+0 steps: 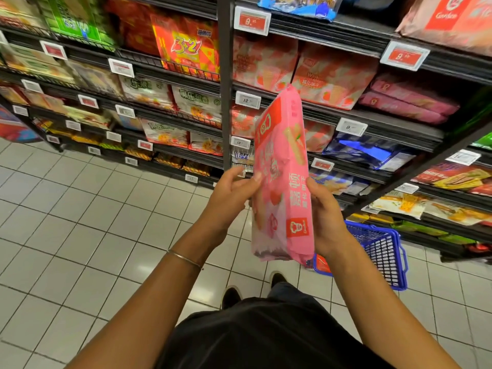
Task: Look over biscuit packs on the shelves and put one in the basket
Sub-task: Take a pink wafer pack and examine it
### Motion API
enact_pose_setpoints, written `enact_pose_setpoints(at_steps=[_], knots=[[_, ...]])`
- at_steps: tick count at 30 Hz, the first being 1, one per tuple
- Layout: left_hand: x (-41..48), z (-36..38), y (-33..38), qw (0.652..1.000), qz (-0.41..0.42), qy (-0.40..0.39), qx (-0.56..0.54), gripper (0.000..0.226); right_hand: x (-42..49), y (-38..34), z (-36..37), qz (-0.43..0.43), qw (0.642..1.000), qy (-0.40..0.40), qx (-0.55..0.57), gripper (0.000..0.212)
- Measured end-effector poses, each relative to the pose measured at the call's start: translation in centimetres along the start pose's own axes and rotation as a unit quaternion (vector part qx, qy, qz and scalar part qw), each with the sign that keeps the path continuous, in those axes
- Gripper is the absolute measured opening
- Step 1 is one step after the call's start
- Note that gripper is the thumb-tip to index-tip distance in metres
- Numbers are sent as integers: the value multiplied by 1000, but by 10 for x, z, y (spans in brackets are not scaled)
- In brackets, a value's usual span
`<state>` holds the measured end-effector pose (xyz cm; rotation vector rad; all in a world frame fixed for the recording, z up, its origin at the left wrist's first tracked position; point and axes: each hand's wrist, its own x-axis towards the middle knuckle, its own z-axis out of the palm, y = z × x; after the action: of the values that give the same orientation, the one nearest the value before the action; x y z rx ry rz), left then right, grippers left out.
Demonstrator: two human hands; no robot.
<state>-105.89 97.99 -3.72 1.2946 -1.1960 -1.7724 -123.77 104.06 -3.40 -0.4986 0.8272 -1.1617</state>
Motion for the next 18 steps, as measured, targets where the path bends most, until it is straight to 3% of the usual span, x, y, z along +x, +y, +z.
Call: enact_pose_setpoints(at_steps=[3,9,13,16,18], knots=[[0,-3,-1,996,-50,-32,-62,52,-1,1,2,13,1000,-17,21,58],[0,-10,0,983,-37,-11,-181,44,4,1,3,50,998,-9,-43,57],[0,-19,1,984,-2,66,-163,50,8,-8,-6,20,988,56,-139,65],[1,-25,2,990,10,63,-129,44,13,-10,-5,17,966,90,-242,40],[0,-29,2,991,17,64,-116,35,14,-10,-9,16,962,103,-253,36]])
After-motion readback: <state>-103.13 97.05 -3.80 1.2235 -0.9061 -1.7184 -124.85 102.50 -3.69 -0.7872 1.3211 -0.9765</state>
